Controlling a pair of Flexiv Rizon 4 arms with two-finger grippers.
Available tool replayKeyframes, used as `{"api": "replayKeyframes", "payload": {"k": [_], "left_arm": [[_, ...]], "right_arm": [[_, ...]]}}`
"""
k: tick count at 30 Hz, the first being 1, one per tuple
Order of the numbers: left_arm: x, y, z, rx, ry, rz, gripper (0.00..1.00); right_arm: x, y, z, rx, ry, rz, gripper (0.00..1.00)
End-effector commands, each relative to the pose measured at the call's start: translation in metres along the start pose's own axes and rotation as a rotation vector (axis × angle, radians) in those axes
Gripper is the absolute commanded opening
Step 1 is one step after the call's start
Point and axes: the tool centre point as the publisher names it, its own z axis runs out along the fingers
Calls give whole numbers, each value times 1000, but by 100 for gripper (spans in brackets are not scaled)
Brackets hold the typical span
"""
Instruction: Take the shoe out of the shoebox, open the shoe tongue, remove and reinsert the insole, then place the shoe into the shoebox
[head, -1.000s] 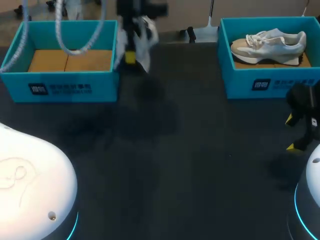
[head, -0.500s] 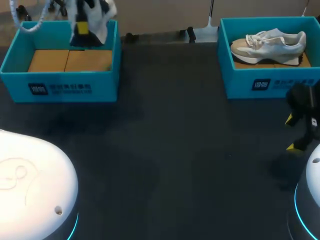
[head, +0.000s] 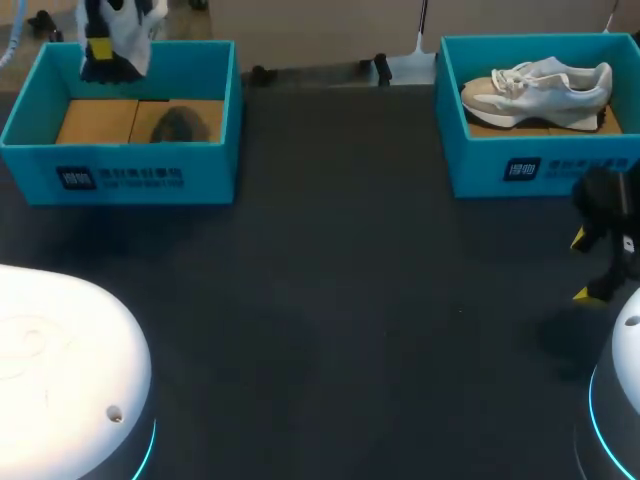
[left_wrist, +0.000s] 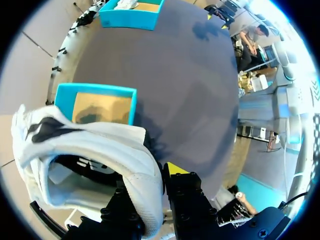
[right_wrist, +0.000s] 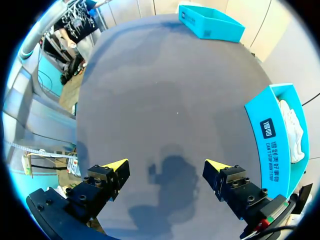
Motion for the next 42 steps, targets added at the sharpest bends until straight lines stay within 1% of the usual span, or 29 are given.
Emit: {"api": "replayKeyframes", "payload": {"k": [1,4,5,21,23,24,26,27,28,29,31,32,33,34,37,41,42], "left_arm": [[-21,22,-4,14,6,-13,0],[-36,34,-6,10,-6,-37,0],[-41,39,-7,2,-34,-53,0],[-41,39,-7,2,-34,-53,0],[-61,43,0,-23,-45,-52,0],[-69,45,2,-16,-26,-32,0],[-95,56,7,-30,-51,-37,0],[-106,62,8,-5,-33,-24,0],[-119,70,8,2,-27,-52,0],[-127,75,8,-19,-53,-56,0],[-144,87,9,-4,-35,-61,0],[-150,91,11,-17,-45,-46,0],[-154,94,12,-28,-48,-48,0],[-161,98,16,-19,-44,-34,0],[-169,102,23,-30,-41,29,0],[-172,107,29,-32,-66,196,0],[-171,108,30,-50,-72,268,0]], "right_arm": [[1,0,0,3,-2,1,100],[1,0,0,3,-2,1,100],[1,0,0,3,-2,1,100],[1,0,0,3,-2,1,100],[1,0,0,3,-2,1,100],[1,0,0,3,-2,1,100],[1,0,0,3,-2,1,100],[1,0,0,3,-2,1,100],[1,0,0,3,-2,1,100],[1,0,0,3,-2,1,100],[1,0,0,3,-2,1,100],[1,0,0,3,-2,1,100],[1,0,0,3,-2,1,100],[1,0,0,3,-2,1,100],[1,0,0,3,-2,1,100],[1,0,0,3,-2,1,100],[1,0,0,3,-2,1,100]]}}
